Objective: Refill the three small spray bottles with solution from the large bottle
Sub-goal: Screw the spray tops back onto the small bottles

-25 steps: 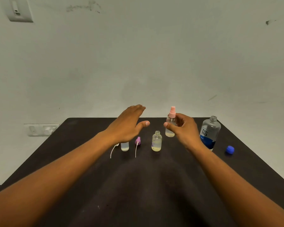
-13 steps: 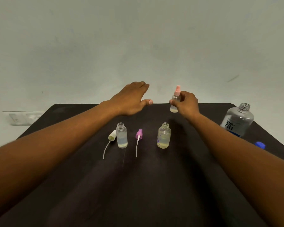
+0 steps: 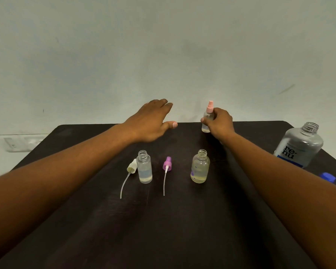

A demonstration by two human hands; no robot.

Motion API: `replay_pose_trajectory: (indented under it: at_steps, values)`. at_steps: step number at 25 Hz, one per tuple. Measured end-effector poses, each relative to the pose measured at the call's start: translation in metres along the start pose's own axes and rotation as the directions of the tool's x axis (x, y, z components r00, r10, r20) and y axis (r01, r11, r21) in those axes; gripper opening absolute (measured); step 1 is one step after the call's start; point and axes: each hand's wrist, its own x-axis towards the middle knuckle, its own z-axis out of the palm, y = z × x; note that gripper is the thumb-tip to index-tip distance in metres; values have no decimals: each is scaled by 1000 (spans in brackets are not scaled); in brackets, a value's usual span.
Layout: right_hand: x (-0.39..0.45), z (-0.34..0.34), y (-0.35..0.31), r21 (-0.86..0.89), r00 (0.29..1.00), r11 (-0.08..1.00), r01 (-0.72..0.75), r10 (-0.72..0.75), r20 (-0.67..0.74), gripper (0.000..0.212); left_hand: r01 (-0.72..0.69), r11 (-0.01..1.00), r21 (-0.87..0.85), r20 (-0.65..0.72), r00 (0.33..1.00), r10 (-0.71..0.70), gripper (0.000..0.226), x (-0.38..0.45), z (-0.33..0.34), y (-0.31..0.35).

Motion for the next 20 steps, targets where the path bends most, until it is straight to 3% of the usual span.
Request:
replay_pose_trajectory:
  at_steps: [6,15,20]
  values:
    - [-28,-21,-12,-8,1000,1000,-2,2,-5,70,17,1000,-9,-23,1000,-17,69,-22,-26,10]
    - [-139,-77,-40,116,994,989,88,-94,50,64,5,999,-35,-15,1000,-6,71,-90,-74,58]
    - [-197,-96,-49,131,988,985,108,-121,96,71,-4,1000,-25,-8,1000,4,70,-127,-93,86]
